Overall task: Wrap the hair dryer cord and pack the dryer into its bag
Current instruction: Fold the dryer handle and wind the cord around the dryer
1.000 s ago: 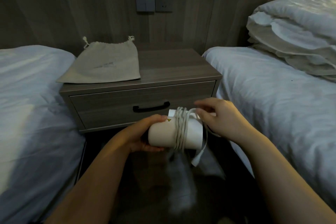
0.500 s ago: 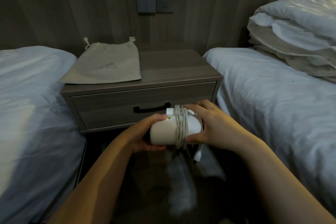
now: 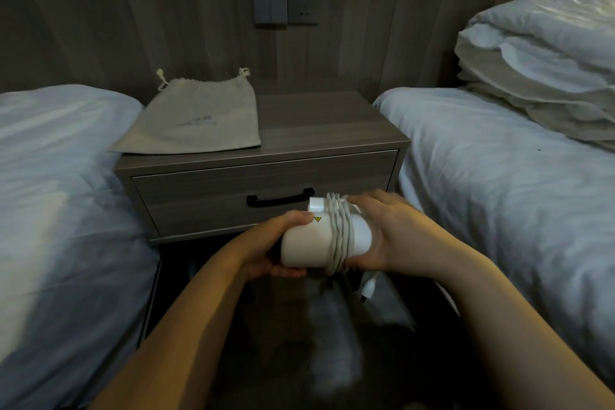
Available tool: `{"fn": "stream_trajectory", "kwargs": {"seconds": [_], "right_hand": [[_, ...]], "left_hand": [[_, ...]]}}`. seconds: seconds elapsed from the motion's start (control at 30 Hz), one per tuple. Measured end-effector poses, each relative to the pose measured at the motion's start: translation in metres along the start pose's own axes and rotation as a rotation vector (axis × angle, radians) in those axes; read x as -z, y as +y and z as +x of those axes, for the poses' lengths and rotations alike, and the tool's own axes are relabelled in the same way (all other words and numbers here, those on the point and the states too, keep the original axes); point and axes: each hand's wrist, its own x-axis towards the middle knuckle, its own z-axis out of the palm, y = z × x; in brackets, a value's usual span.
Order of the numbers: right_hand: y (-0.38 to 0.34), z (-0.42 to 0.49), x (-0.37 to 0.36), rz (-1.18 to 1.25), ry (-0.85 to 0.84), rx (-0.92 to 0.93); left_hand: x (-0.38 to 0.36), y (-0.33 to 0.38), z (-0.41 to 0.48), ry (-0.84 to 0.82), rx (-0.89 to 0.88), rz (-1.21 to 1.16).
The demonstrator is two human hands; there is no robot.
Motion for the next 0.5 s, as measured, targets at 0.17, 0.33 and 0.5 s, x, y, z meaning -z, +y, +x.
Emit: {"fn": "stream_trajectory", "kwargs": {"seconds": [0.17, 0.33, 0.5], "right_hand": [[0.003, 0.0, 0.003, -0.008, -0.092, -0.016], [0.01, 0.0, 0.0, 0.083, -0.145, -0.077], [0.013, 0.001, 0.004, 0.479, -0.002, -0.177]], "left_hand": [[-0.001, -0.001, -0.001, -0.045, -0.013, 0.088], [-0.006, -0.008, 0.004, -0.008, 0.003, -0.047], [-0.011, -0.014, 0.009, -0.015, 0.073, -0.279]]}}
